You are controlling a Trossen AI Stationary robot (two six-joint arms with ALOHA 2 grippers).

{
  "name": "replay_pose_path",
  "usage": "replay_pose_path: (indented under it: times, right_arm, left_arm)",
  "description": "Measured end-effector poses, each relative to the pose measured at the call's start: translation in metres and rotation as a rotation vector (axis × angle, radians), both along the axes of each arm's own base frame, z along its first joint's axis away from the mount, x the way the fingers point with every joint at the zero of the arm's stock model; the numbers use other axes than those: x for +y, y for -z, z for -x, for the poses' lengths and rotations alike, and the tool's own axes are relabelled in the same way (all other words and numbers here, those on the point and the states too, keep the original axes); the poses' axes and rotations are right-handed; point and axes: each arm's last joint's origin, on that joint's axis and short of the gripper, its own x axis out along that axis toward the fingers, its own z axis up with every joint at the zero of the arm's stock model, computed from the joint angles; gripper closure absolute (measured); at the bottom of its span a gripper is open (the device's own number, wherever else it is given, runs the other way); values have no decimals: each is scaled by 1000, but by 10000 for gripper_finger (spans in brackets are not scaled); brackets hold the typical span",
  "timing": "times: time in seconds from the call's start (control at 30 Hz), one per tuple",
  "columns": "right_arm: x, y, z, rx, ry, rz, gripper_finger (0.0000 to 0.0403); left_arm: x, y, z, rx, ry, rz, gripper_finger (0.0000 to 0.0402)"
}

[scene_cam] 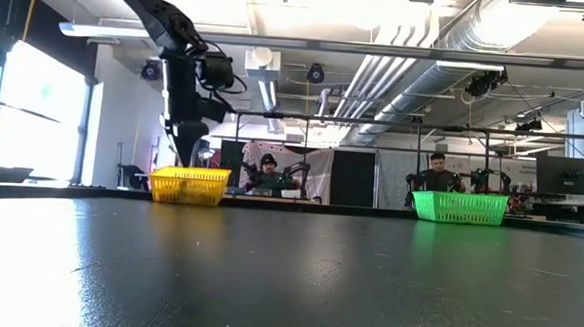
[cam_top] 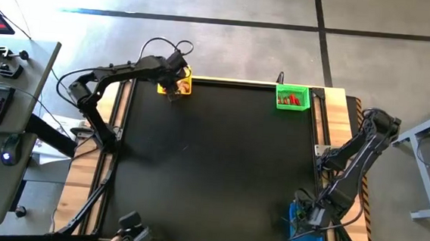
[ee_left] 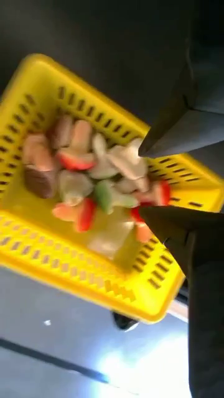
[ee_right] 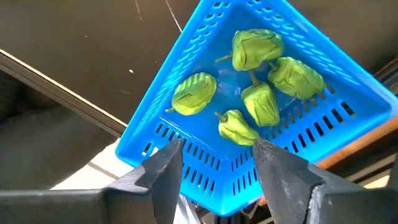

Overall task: Sort produce into baskets
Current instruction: Put the brown mushroom into the yellow bin, then adjust the yellow bin on the table

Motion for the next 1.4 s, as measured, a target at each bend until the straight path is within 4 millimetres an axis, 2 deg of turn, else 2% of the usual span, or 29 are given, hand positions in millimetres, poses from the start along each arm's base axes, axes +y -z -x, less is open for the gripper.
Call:
replay_pose_path:
  times: [0.3,0.47,0.63,0.87,1.2,1.4]
  right_arm:
    - [3,-26,-6,-119,-6,57,214]
    - [2,-40,-9,-210,-19,109,235]
    - [1,-44,-9,-229,-45,132,300]
    - [0,-43,-8,-228,-70,146,393]
    - [0,-43,-8,-230,-77,147,394]
    - [1,-43,-9,-236,-82,141,402]
  left_arm:
    - [17,-1,11,-103,22,31,350]
    - [19,11,22,-124,46,95,396]
    - [14,27,27,-95,52,91,398]
    - [6,31,21,-62,155,102,401]
    - [-13,33,12,23,279,163,401]
    - [-21,14,14,66,291,67,401]
